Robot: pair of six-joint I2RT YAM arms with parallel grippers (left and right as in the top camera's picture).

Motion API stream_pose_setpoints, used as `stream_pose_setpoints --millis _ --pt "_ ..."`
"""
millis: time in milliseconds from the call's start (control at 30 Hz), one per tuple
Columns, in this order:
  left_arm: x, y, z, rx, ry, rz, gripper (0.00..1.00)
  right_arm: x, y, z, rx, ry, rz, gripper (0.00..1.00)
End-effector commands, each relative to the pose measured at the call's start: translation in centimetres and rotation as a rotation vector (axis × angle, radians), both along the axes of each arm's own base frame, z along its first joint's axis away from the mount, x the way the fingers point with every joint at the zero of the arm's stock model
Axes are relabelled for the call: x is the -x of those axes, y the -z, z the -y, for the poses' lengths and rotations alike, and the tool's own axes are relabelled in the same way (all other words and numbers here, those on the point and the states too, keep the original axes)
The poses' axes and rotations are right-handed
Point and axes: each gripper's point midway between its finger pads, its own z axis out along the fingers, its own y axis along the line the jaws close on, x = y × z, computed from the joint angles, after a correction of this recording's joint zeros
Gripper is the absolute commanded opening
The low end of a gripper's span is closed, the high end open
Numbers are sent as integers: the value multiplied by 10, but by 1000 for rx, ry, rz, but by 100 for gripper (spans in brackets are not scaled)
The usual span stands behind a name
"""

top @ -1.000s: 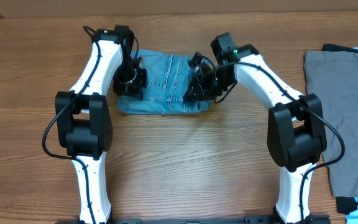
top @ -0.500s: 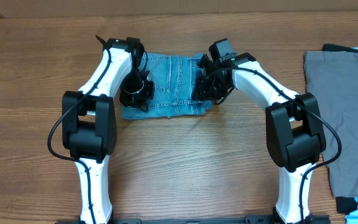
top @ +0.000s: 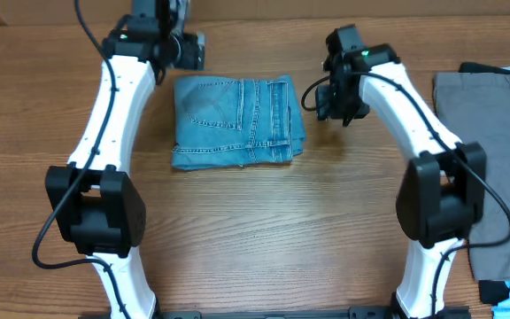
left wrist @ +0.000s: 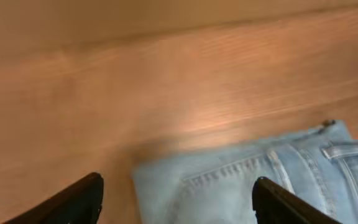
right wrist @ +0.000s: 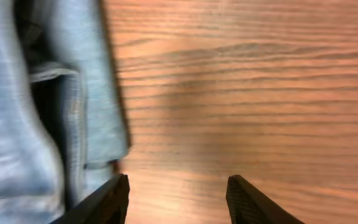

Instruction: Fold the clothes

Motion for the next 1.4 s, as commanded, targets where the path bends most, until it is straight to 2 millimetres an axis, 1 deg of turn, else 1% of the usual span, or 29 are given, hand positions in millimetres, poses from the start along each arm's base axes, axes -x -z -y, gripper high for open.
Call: stream_pose_setpoints --millis 0,33,67,100,167,200,267,300,333,367,433,500,533,567,600,633,667,733,800,833,867,900,933,1000,1033,1100,1200,1300,1367 --pt "-19 31 11 -75 292 50 79 8 -60 -7 -48 -19 96 56" --pt "-23 58 13 -103 339 25 79 14 -61 -5 -42 -19 73 56" --pt "-25 74 13 -101 342 2 80 17 -60 -5 -39 -18 61 56" --pt "-24 96 13 -90 343 -38 81 20 -59 -4 -36 -18 49 56" --pt "-19 132 16 -58 337 -113 81 20 -59 -5 -41 -19 47 56" --pt "-13 154 16 -44 331 -170 80 21 -59 -6 -46 -20 46 56" --pt "0 172 15 -26 314 -250 80 22 -59 -6 -46 -20 42 56" --pt "12 179 14 -17 307 -308 79 22 -59 -6 -45 -21 42 56" --pt "21 182 14 -9 299 -352 78 22 -59 -6 -45 -21 42 56" --pt "37 187 13 7 281 -425 72 22 -59 -5 -45 -20 42 56" --pt "86 193 14 73 231 -645 55 22 -59 -5 -45 -20 42 56" --pt "130 189 19 139 204 -835 36 22 -59 -5 -45 -21 42 56" --pt "152 181 25 195 194 -936 36 24 -58 -6 -47 -22 34 57" --pt "170 172 33 257 208 -1012 39 26 -58 -8 -60 -25 21 57" --pt "186 160 43 329 257 -1069 41 32 -57 -11 -80 -30 -5 60" --pt "195 148 53 406 315 -1090 48 40 -57 -14 -100 -41 -39 60" --pt "196 143 60 453 352 -1080 52 49 -56 -18 -123 -67 -72 60" --pt "189 132 72 558 417 -1018 58 68 -56 -24 -164 -96 -151 61" --pt "179 128 79 611 466 -946 63 76 -55 -22 -157 -93 -186 61" --pt "170 131 81 608 481 -899 93 78 -55 -22 -157 -94 -195 61" --pt "166 134 80 592 487 -874 100 79 -55 -24 -168 -98 -199 61" --pt "159 139 78 565 466 -857 100 83 -58 -35 -219 -151 -207 61" --pt "149 150 70 511 392 -855 100 88 -60 -46 -273 -203 -215 61" --pt "132 163 59 439 260 -840 100 88 -55 -53 -280 -219 -218 61" --pt "127 164 59 440 258 -819 100 88 -52 -54 -281 -221 -219 61" --pt "110 163 61 450 243 -758 100 87 -33 -55 -279 -198 -243 61" --pt "90 161 71 440 288 -655 100 89 -4 -55 -272 -189 -277 61" --pt "80 160 84 428 330 -596 100 85 18 -56 -275 -190 -261 60" --pt "75 159 100 403 391 -546 100 81 33 -57 -280 -195 -234 60"
